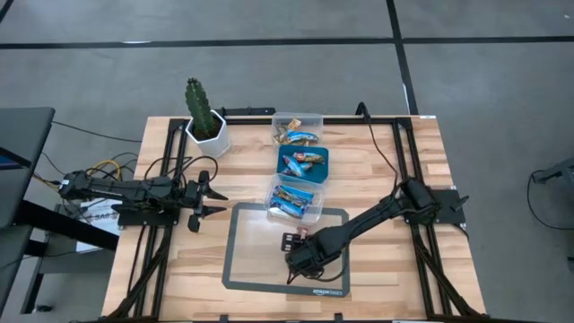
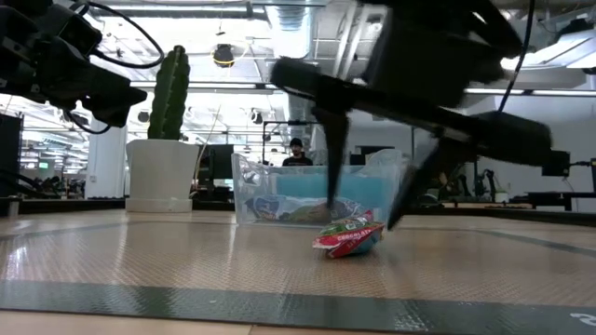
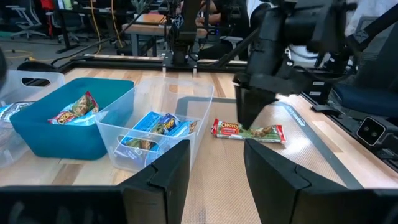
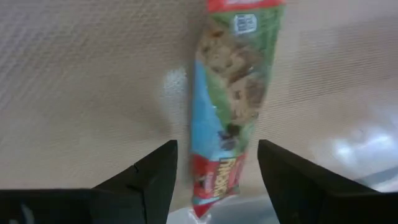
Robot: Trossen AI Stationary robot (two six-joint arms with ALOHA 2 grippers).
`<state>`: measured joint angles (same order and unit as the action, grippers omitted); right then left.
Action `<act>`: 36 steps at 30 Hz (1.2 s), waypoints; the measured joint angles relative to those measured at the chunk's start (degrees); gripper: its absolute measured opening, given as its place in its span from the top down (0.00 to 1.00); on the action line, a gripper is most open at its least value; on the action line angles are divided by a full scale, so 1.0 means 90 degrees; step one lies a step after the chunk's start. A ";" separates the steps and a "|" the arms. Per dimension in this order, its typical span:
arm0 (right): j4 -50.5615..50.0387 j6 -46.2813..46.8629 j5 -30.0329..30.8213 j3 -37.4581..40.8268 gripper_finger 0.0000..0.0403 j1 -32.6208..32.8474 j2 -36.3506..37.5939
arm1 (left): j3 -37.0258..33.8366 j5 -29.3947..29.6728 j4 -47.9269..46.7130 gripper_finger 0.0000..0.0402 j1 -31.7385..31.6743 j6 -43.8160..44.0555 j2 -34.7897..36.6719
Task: Pick and place Granola Bars by type
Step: Put the red granola bar into the blue bin
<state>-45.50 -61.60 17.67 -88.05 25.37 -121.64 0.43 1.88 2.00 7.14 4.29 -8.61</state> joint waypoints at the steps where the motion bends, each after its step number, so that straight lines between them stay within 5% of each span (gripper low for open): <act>1: 0.0061 -0.0008 -0.0004 -0.0030 0.46 0.0000 -0.0065 | -0.0001 0.0001 -0.0001 0.64 0.0000 0.0000 -0.0001; 13: 0.0124 -0.0214 -0.0289 -0.0094 0.49 -0.0122 -0.0270 | -0.0002 0.0001 0.0000 0.64 0.0000 0.0000 -0.0011; 26: 0.0119 0.0103 -0.0289 -0.0087 0.87 -0.0153 -0.0289 | -0.0002 0.0001 0.0000 0.64 0.0000 0.0000 -0.0013; 36: 0.0847 0.1642 -0.0089 -0.0292 0.93 -0.0102 -0.0225 | 0.0000 0.0001 0.0000 0.64 0.0000 0.0000 -0.0013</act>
<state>-37.88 -46.82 16.87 -90.68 24.45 -123.66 0.43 1.89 2.00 7.14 4.29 -8.73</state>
